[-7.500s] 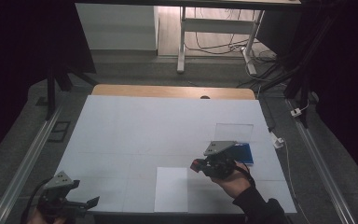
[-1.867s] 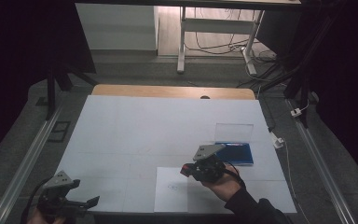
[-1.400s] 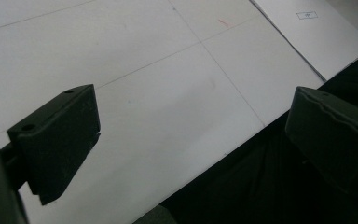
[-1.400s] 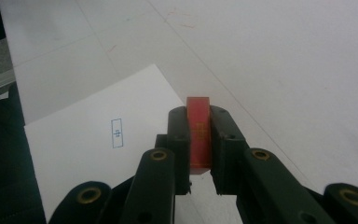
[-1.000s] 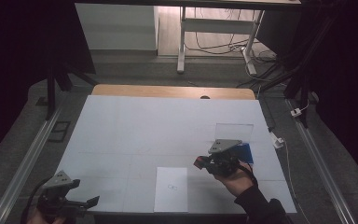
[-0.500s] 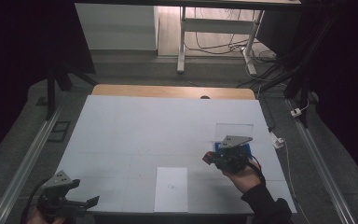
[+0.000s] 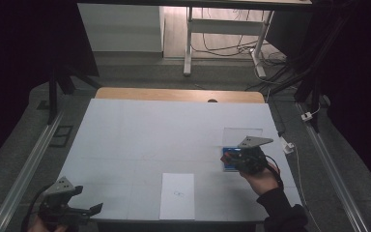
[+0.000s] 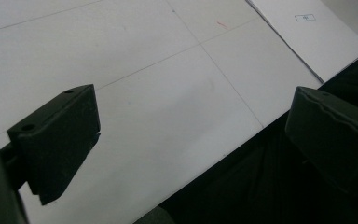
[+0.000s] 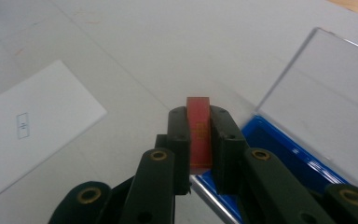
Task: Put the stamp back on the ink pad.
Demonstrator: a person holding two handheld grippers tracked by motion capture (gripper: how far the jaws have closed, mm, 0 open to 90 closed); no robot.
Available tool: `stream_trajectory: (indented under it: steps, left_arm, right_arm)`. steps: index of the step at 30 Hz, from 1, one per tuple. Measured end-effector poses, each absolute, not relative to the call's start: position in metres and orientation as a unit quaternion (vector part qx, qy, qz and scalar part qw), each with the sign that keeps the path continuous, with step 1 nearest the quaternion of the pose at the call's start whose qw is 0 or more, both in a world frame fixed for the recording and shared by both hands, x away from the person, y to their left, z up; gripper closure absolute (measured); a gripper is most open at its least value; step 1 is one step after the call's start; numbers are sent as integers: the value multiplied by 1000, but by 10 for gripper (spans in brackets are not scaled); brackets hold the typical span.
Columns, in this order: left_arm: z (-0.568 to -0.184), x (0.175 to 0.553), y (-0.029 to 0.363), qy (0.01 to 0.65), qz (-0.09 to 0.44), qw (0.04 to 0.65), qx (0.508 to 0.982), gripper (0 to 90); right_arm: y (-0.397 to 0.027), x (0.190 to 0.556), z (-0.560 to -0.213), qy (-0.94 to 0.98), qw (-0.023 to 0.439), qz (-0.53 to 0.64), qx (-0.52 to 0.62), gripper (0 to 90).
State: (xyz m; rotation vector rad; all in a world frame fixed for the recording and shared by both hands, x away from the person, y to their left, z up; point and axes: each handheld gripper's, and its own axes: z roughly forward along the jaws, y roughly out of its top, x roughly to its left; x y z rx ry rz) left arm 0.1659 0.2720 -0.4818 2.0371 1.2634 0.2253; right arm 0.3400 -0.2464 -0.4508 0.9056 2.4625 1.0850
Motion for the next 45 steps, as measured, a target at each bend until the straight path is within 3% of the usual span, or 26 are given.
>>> stream_trajectory:
  steps: [21, 45]
  left_arm:
    - [-482, 166, 272, 489, 88, 359, 790, 35]
    - [-482, 166, 272, 489, 88, 359, 790, 37]
  right_arm:
    - [-284, 364, -461, 844, 192, 336, 372, 798]
    - [-287, 380, -480, 855, 180, 300, 382, 798]
